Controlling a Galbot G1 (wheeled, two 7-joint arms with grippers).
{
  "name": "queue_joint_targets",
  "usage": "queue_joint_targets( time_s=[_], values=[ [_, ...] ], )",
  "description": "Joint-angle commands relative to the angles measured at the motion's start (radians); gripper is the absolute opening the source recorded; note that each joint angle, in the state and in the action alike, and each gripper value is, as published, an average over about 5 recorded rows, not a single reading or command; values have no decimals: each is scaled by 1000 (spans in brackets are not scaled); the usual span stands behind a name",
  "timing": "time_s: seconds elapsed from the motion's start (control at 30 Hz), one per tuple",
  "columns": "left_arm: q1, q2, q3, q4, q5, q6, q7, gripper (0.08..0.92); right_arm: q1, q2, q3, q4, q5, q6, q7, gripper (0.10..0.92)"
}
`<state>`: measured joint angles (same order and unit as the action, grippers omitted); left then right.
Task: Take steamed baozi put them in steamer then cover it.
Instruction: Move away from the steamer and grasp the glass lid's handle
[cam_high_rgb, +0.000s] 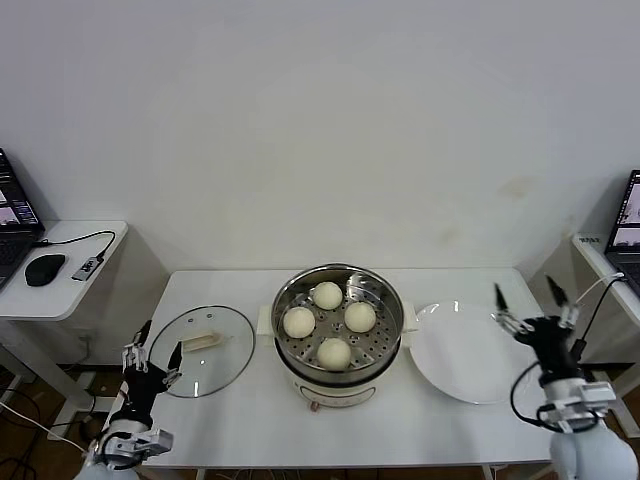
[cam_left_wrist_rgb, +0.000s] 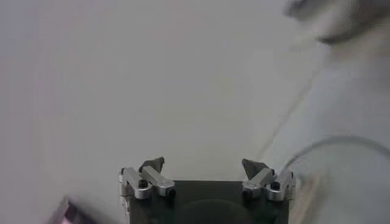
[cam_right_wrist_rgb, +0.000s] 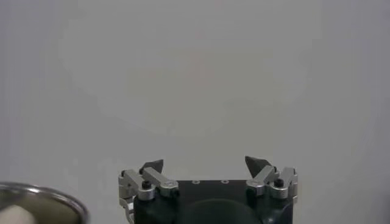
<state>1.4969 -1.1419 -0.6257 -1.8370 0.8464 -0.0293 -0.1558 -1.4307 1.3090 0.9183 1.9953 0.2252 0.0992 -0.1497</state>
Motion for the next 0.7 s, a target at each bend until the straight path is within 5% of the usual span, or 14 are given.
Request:
queue_joint_targets(
  time_s=[0.03,0.37,0.7],
  values=[
    [-155,62,45,199,367,-35,25,823,-101,91,148,32,1,17,66,823],
    [-290,15,111,334,365,-23,55,823,-135,134,171,52,-19,18,63,823],
    [-260,-4,113,300,332,-1,80,823,-153,153,169,66,-32,22,61,823]
  ],
)
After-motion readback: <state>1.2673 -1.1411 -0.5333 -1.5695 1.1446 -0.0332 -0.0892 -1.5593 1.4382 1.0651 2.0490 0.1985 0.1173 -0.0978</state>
